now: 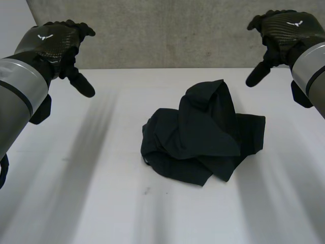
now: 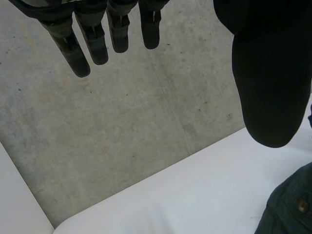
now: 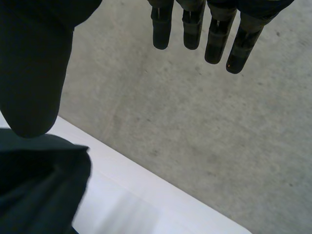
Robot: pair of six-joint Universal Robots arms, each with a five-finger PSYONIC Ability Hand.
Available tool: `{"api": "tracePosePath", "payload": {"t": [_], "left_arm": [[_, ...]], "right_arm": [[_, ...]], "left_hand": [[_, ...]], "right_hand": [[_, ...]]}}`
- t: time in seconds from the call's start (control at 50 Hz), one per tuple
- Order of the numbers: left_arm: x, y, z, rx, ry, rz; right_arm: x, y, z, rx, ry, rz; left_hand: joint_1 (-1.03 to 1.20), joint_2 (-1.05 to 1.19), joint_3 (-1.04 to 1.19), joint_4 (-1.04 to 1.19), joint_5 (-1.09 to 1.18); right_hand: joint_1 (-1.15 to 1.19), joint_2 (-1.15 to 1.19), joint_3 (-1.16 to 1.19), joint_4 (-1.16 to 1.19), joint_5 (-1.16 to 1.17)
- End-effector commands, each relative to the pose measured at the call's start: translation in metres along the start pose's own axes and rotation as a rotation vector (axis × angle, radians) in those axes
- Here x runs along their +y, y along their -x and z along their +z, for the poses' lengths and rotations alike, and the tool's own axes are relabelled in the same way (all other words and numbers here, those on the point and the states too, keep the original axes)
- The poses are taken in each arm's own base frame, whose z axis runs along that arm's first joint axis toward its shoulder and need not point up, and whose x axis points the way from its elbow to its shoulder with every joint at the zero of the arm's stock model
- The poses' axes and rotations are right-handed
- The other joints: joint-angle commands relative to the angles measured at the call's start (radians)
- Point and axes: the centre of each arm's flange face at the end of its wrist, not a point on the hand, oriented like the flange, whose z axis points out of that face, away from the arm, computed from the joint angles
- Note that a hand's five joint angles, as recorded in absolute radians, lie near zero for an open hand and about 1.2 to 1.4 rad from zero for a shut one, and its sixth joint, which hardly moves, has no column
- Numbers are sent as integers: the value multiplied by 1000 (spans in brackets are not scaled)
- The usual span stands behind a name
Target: Fold the shorts.
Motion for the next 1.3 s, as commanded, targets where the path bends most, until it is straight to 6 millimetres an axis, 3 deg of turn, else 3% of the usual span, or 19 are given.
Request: {"api": "tracePosePath", "payload": {"t": [0.02, 0.06, 0.18, 0.26, 0.42, 0.46, 0.56, 0.62, 0.68, 0.7, 0.72, 0.76, 0.86, 0.94, 1.0, 1.02, 1.08, 1.22, 1.3], "left_arm": [[10, -5, 6, 14, 6, 3], [17, -8, 10, 24, 10, 10], [68, -28, 33, 74, 112, 55], [112, -41, 48, 129, 209, 167], [174, -91, 58, 319, 252, 251], [181, -94, 61, 323, 261, 251], [195, -102, 61, 345, 285, 240], [199, -112, 57, 369, 281, 236], [199, -115, 58, 364, 261, 221], [198, -114, 59, 358, 255, 215], [193, -112, 63, 332, 231, 205], [189, -109, 67, 294, 213, 202], [162, -72, 82, 59, 149, 201], [105, -31, 89, -135, 0, 160], [75, -21, 86, -172, -109, 134], [52, -14, 81, -196, -192, 117], [18, 6, 73, -260, -339, 99], [-7, 4, 69, -251, -470, 132], [6, -28, 69, -115, -462, 164]], "right_arm": [[12, -19, 13, 74, 39, -8], [13, -18, 13, 62, 42, -11], [20, -8, 11, -34, 58, -62], [54, 6, 6, -153, 139, -90], [108, 18, -4, -219, 177, -90], [117, 18, -5, -224, 179, -98], [149, -7, -7, -170, 233, -115], [156, -15, -7, -161, 237, -111], [158, -17, -6, -163, 234, -108], [158, -18, -5, -158, 232, -107], [157, -19, -4, -155, 230, -108], [157, -20, -4, -149, 231, -107], [158, -21, -5, -148, 233, -107], [158, -21, -5, -149, 234, -107], [159, -20, -6, -150, 239, -106], [160, -20, -6, -151, 242, -105], [161, -20, -7, -150, 246, -103], [164, -12, -12, -170, 256, -104], [166, -10, -14, -175, 263, -106]], "left_hand": [[-37, -31, -42, -32, -46], [-37, -31, -42, -32, -46], [-37, -31, -42, -32, -46], [-37, -31, -42, -32, -46], [-22, -17, -28, -17, -31], [-22, -17, -28, -17, -31], [-13, -8, -19, -9, -22], [25, 30, 19, 29, 16], [376, 381, 370, 380, 367], [543, 548, 537, 548, 534], [931, 936, 926, 936, 922], [1183, 1189, 1178, 1188, 1174], [1184, 1190, 1179, 1189, 1175], [1184, 1190, 1179, 1189, 1175], [1184, 1190, 1179, 1189, 1175], [1184, 1190, 1179, 1189, 1175], [1184, 1190, 1179, 1189, 1175], [1184, 1190, 1179, 1189, 1175], [1184, 1190, 1179, 1189, 1175]], "right_hand": [[-31, -52, -36, -60, -69], [-31, -52, -36, -60, -69], [-31, -52, -36, -60, -69], [-31, -52, -36, -60, -69], [-31, -52, -36, -60, -69], [-31, -52, -36, -60, -69], [-31, -52, -36, -60, -69], [-31, -52, -36, -60, -69], [-31, -52, -36, -60, -69], [-31, -52, -36, -60, -69], [-31, -52, -36, -60, -69], [-31, -52, -36, -60, -69], [-31, -52, -36, -60, -69], [-31, -52, -36, -60, -69], [-31, -52, -36, -60, -69], [-31, -52, -36, -60, -69], [-31, -52, -36, -60, -69], [-31, -52, -36, -60, -69], [-31, -52, -36, -60, -69]]}}
